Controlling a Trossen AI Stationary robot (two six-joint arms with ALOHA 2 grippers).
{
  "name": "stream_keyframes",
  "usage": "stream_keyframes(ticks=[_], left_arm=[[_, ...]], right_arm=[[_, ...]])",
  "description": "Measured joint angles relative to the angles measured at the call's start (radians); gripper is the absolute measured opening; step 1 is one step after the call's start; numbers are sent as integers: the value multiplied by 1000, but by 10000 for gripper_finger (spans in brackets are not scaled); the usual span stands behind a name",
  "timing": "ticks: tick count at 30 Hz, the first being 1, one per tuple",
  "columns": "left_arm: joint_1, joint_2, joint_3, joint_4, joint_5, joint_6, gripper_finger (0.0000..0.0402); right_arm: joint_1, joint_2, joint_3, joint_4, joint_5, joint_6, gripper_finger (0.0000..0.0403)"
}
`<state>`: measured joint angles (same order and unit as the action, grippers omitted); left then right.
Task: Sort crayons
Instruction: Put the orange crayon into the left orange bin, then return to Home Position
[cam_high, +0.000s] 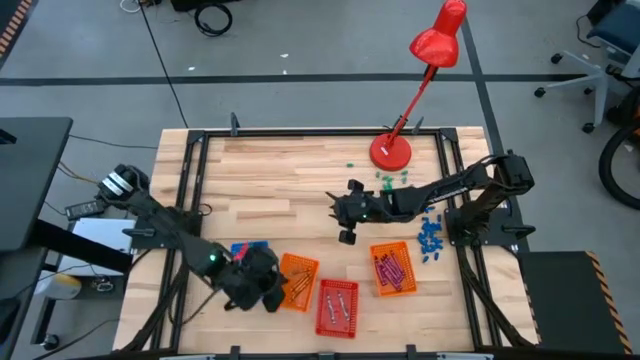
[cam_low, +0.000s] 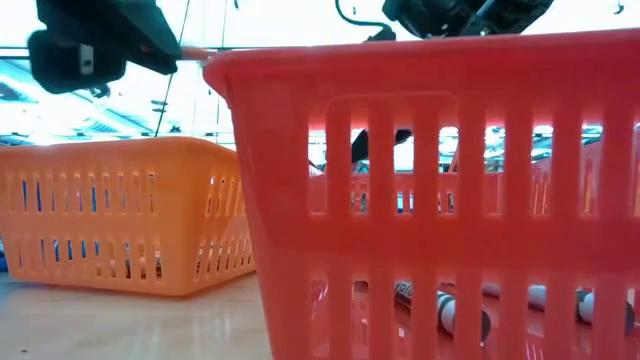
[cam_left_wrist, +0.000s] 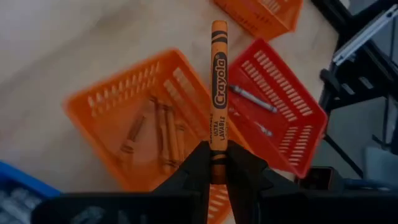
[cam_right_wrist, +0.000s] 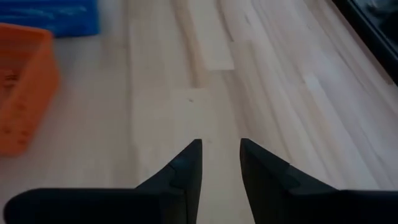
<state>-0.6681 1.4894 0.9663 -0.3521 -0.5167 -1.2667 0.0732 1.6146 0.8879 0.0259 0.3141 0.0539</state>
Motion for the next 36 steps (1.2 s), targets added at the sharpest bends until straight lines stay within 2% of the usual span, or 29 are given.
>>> stream_keyframes(ticks=[5, 10, 13, 19, 23, 27, 36], left_arm=[[-9, 114, 110, -37, 1, -51, 46], [-2, 199, 265, -245, 9, -92, 46], [-2, 243, 324, -279, 14, -125, 46], [1, 286, 337, -317, 36, -181, 46], [5, 291, 337, -330, 41, -222, 46], [5, 293, 338, -342, 42, -233, 51], [21, 293, 338, -363, 88, -238, 101]], right_arm=[[76, 9, -2, 32, 11, -29, 112], [148, 14, -20, 129, 166, -133, 112], [162, 16, -43, 184, 195, -182, 112], [156, 18, -113, 370, 145, -217, 112], [152, 18, -148, 431, 135, -225, 113], [152, 18, -151, 430, 130, -238, 113], [152, 18, -151, 430, 95, -239, 113]])
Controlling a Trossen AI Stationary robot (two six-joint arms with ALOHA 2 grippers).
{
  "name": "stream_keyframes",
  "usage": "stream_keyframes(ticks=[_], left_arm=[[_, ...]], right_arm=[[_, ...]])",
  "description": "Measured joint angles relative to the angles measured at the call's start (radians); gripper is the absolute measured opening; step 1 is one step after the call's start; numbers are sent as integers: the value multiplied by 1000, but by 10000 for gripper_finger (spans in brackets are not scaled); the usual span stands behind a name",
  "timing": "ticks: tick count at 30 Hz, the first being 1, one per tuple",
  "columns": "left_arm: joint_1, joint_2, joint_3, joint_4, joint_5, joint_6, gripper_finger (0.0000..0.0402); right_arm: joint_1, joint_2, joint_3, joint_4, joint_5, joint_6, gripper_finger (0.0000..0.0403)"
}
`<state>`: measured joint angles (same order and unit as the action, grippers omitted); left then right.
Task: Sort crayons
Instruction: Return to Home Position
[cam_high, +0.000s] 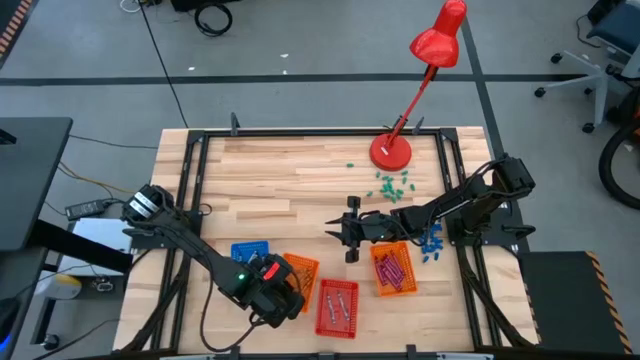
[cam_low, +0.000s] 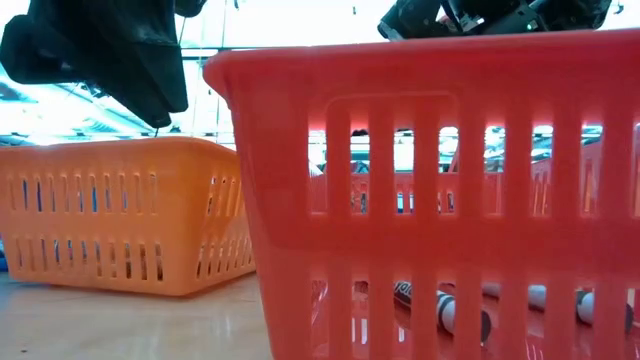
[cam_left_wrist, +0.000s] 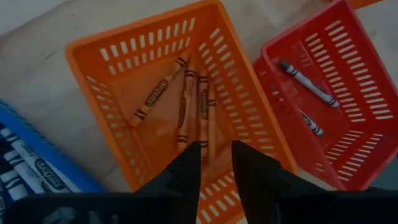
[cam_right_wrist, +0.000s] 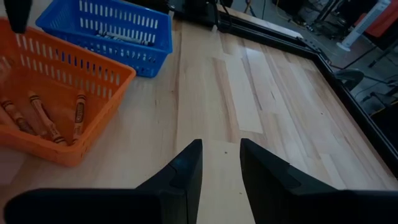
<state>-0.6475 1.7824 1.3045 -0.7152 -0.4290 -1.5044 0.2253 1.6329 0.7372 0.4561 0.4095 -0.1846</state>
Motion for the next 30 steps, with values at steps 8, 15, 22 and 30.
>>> stream_keyframes(ticks=[8, 15, 22, 30], left_arm=[[11, -21, 0, 50, 103, 85, 125], [64, -45, 0, 38, 73, 288, 125], [103, -82, -1, 12, -65, 450, 125], [117, -256, 0, -85, -241, 576, 125]], right_arm=[[0, 0, 1, 0, -21, 1, 113], [-3, 0, 2, 47, -206, -14, 113], [-10, -16, -28, 74, -280, 3, 113], [-71, -187, -215, 294, -332, 35, 107]])
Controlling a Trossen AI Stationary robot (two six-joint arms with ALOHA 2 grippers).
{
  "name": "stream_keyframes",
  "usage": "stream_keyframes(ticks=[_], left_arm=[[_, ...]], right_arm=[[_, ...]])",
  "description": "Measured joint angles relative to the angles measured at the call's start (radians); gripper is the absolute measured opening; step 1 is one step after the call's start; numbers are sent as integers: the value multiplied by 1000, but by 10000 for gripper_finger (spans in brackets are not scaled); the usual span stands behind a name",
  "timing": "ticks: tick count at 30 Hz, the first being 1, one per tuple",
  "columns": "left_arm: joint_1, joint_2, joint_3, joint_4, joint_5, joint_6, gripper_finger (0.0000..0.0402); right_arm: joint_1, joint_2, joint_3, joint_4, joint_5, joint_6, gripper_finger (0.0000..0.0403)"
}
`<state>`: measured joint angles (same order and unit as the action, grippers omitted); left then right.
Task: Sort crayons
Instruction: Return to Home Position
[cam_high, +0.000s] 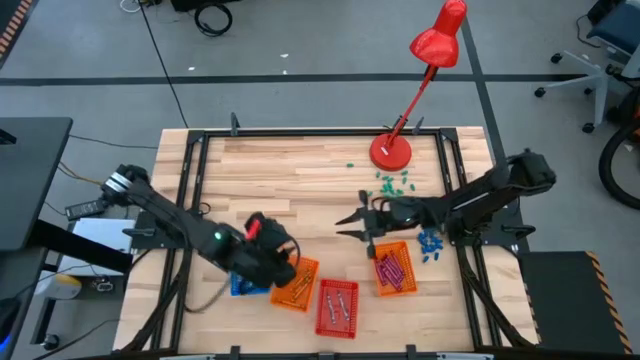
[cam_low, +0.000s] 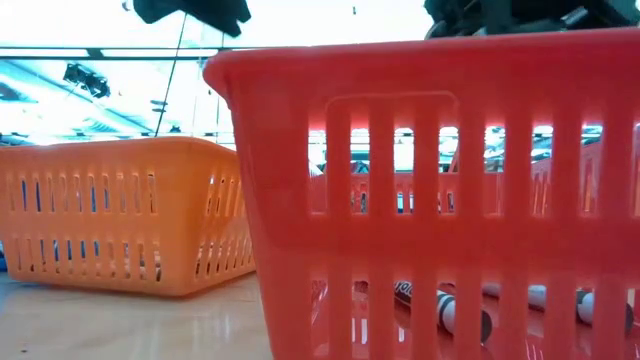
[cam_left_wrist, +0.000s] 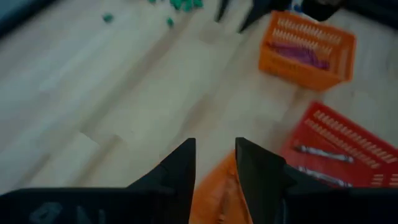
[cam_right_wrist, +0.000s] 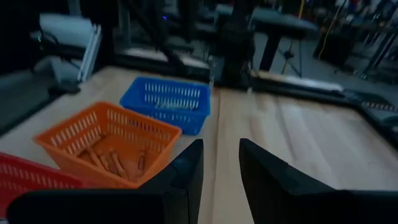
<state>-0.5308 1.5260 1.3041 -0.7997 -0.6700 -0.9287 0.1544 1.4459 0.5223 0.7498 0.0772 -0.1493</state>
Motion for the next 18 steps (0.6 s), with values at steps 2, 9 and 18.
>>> stream_keyframes(ticks=[2, 9, 18], left_arm=[[19, -39, -1, -15, -3, 45, 125], [110, -121, -3, -34, -13, 219, 125], [134, -250, -20, -177, -52, 248, 125]], right_arm=[[-9, -41, -27, 9, -1, 0, 107], [-57, -266, -133, -29, 8, 21, 106], [-80, -639, -284, -126, 76, 27, 106]])
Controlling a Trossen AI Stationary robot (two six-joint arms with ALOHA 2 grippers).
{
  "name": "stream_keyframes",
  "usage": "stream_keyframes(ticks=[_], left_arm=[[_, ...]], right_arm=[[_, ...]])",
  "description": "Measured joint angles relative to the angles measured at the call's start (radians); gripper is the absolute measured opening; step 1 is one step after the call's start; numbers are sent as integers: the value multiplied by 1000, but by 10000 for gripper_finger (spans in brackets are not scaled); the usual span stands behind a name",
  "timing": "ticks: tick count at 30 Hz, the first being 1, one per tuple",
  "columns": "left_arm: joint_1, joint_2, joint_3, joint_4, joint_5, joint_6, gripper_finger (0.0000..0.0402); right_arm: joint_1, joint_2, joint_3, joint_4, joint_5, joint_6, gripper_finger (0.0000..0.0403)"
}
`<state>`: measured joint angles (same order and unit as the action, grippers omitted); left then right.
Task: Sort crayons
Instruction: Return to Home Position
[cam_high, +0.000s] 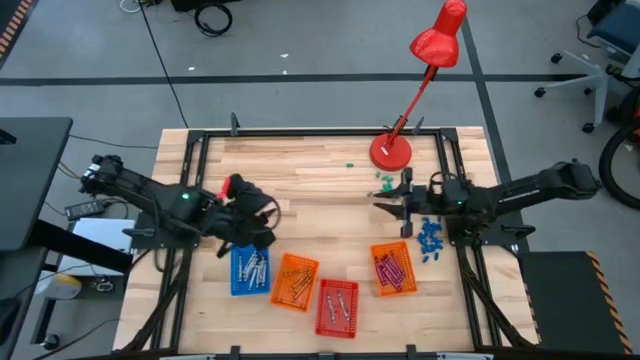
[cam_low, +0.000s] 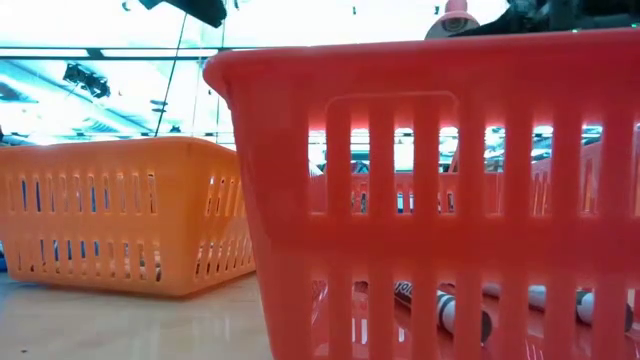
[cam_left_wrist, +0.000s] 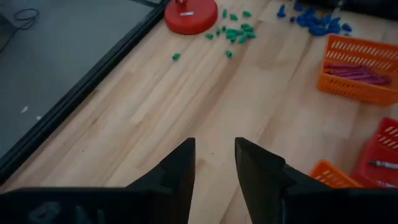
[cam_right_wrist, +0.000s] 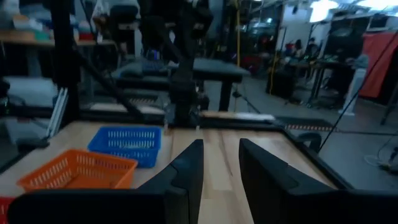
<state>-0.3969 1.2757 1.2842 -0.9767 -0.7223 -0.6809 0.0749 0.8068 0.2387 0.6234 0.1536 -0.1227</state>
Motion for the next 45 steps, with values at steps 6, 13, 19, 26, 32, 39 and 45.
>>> stream_keyframes(ticks=[6, 13, 19, 26, 32, 39, 45], left_arm=[[-29, -186, -224, 110, -55, -49, 125], [-48, -384, -585, 442, -61, 14, 125], [-47, -557, -773, 621, -69, 242, 125], [-47, -812, -955, 854, -8, 502, 125], [-45, -959, -1052, 933, 28, 539, 125], [-36, -1034, -1135, 930, 28, 550, 125], [18, -1044, -1175, 939, 28, 623, 125]], right_arm=[[-1, -162, -82, -9, 22, 44, 106], [-1, -316, -93, -52, 53, 52, 106], [-21, -487, -39, -281, 168, 18, 106], [-31, -665, -10, -428, 220, 37, 106], [-31, -726, -9, -395, 272, 101, 107], [-31, -729, -10, -370, 272, 97, 107], [-31, -729, -10, -276, 265, 127, 107]])
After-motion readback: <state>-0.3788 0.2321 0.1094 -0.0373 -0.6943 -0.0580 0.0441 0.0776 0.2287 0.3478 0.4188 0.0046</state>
